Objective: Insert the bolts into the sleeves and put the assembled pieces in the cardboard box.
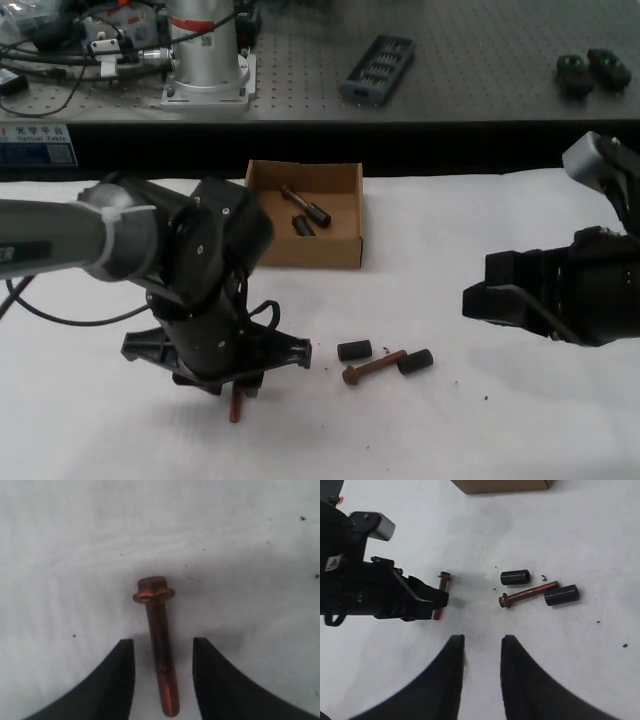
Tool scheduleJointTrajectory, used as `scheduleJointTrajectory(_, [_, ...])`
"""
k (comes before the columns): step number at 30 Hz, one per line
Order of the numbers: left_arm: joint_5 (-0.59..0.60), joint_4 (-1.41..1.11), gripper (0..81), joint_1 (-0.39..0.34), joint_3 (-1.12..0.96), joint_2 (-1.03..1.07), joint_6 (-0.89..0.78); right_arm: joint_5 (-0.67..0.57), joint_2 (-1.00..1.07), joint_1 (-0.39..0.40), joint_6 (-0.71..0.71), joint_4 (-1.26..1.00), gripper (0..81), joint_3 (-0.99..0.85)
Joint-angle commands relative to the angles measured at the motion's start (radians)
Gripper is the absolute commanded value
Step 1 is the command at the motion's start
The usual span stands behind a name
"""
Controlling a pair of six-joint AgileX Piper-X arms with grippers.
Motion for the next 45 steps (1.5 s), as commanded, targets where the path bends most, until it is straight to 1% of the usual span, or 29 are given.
scheduleJointTrajectory(1, [-0.007, 0.004, 28.4, 0.004, -0.022, 0.021, -0.034, -0.019, -0.054, 0.002, -0.008, 0.014, 20.5, 0.020])
scheduleJointTrajectory(8, [0.005, 0.009, 27.5, 0.004, -0.073, 0.059, -0.054, -0.019, -0.173, 0.002, -0.004, 0.021, 20.5, 0.046])
scheduleJointTrajectory(14, [0.022, 0.054, 14.8, 0.004, -0.146, 0.090, -0.054, -0.010, -0.232, 0.002, -0.004, 0.020, 20.5, 0.046])
scheduleJointTrajectory(24, [0.022, 0.174, 0.9, 0.004, -0.150, 0.091, -0.054, -0.010, -0.232, 0.002, -0.004, 0.020, 20.5, 0.046])
scheduleJointTrajectory(31, [0.040, 0.202, 0.6, 0.004, -0.150, 0.083, -0.051, -0.010, -0.232, 0.002, -0.022, 0.020, 20.5, 0.051])
scheduleJointTrajectory(35, [0.034, 0.150, 0.6, 0.004, -0.150, 0.039, -0.011, -0.011, -0.210, 0.002, -0.028, 0.054, 20.5, 0.066])
scheduleJointTrajectory(38, [0.010, 0.058, 0.6, 0.004, -0.150, -0.028, 0.000, -0.011, -0.149, 0.002, 0.021, 0.098, 20.5, 0.066])
scheduleJointTrajectory(41, [0.010, -0.026, 0.6, 0.004, -0.150, -0.119, 0.000, -0.006, -0.062, 0.002, 0.100, 0.079, 20.5, 0.060])
scheduleJointTrajectory(43, [0.014, -0.055, 0.6, 0.004, -0.150, -0.184, -0.006, 0.038, 0.010, 0.002, 0.190, 0.076, 20.5, 0.042])
scheduleJointTrajectory(45, [0.018, -0.063, 0.6, 0.004, -0.150, -0.246, -0.007, 0.052, 0.085, 0.002, 0.236, 0.074, 20.5, 0.020])
